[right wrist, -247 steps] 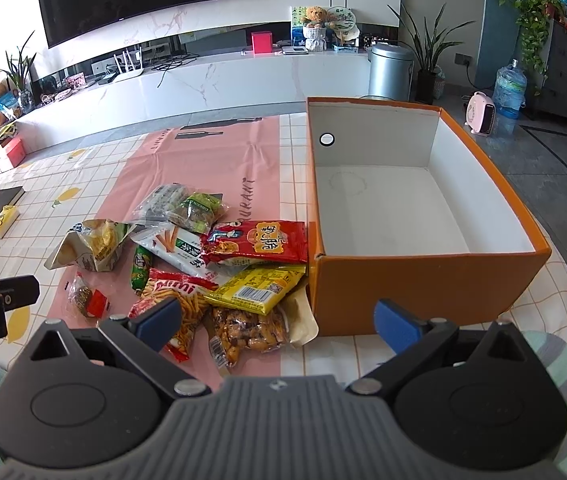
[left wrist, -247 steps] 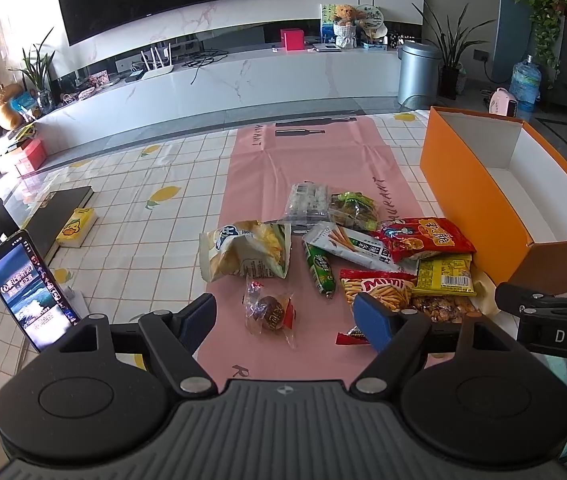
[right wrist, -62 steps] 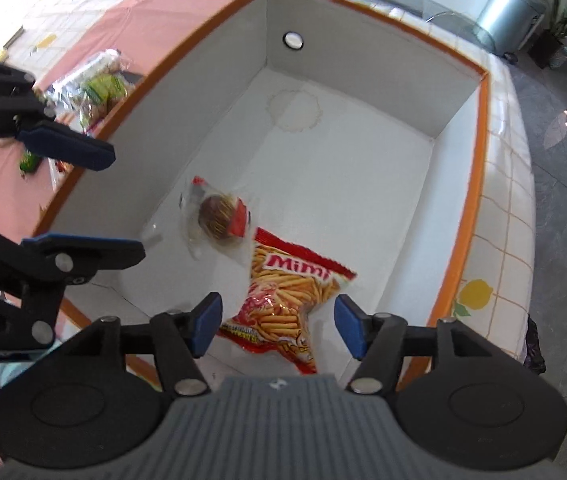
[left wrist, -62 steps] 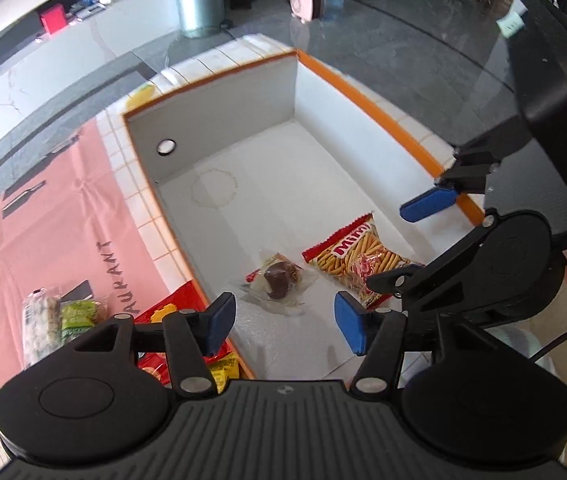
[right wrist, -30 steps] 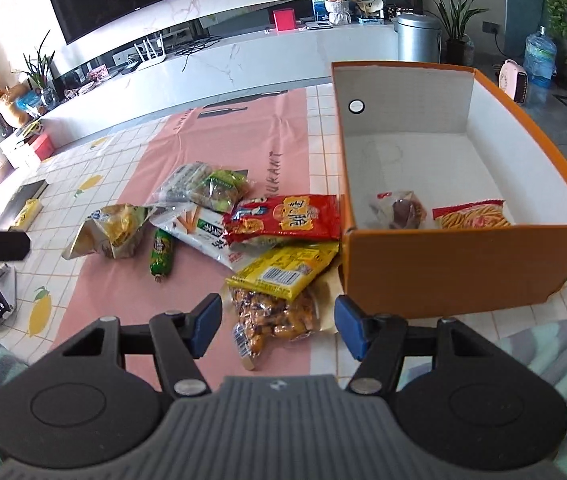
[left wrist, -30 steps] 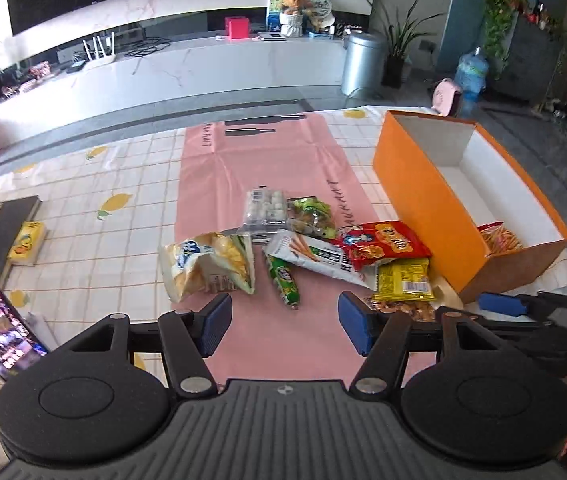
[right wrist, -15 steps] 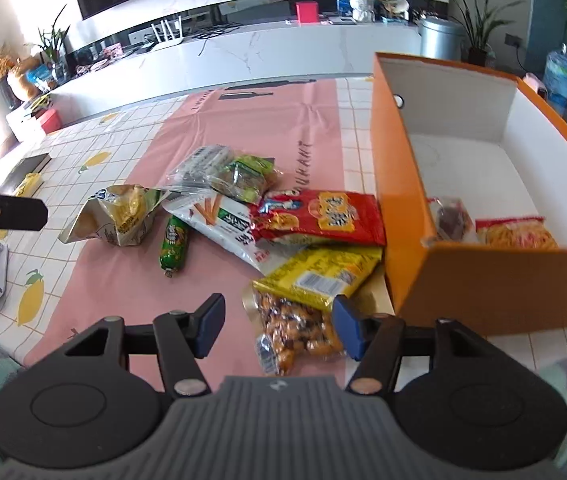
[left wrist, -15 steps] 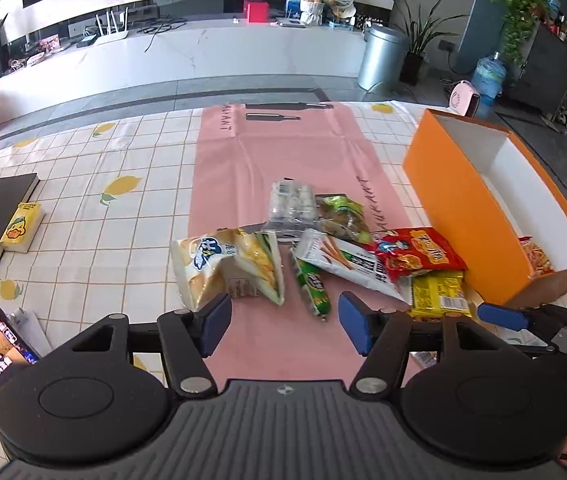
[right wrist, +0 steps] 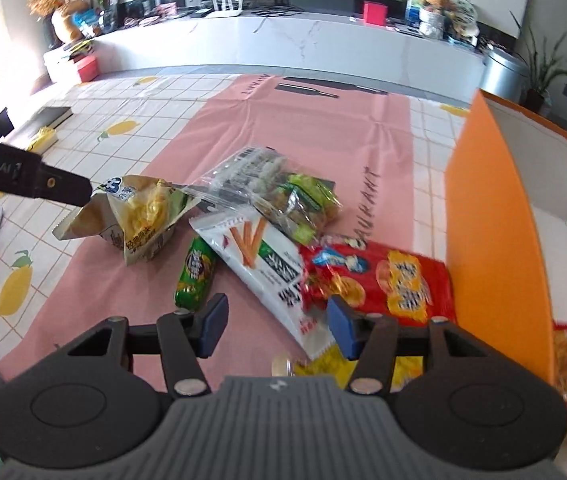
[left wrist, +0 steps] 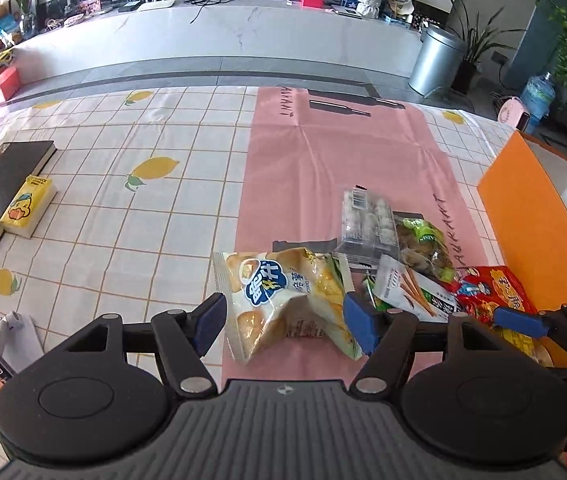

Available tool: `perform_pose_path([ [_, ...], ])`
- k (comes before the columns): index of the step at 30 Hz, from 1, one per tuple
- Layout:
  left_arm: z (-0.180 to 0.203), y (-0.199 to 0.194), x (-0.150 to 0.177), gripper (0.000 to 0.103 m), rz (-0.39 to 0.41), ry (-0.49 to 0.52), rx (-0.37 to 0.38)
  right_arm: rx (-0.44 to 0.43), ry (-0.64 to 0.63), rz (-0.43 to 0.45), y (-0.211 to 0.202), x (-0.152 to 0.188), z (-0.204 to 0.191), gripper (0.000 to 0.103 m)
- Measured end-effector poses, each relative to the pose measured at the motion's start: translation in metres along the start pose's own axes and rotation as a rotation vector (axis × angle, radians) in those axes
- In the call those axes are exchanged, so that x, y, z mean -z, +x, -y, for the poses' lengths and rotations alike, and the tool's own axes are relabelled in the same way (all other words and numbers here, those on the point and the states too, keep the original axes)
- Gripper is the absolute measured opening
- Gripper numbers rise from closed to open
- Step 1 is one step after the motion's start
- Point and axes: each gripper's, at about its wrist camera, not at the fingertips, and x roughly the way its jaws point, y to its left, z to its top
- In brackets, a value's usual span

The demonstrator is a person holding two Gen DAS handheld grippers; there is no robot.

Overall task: Organize snacks
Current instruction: 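Grasp the white-and-blue puff bag with the left tool while the right tool grasps the green nut bag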

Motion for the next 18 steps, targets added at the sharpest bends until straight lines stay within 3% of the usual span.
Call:
perform_pose_path([
  [10,-0.021,0.041,-0.004,0.082,-0.037,-0.087,-0.003,-0.002,0.159,0.026,0.042,-0.054,0.029,0.056],
  [18,-0.027,0.055,-0.001,0.082,-0.066,-0.131,0.025,-0.041,0.279,-0.029,0.073,-0.063,0.043,0.055],
])
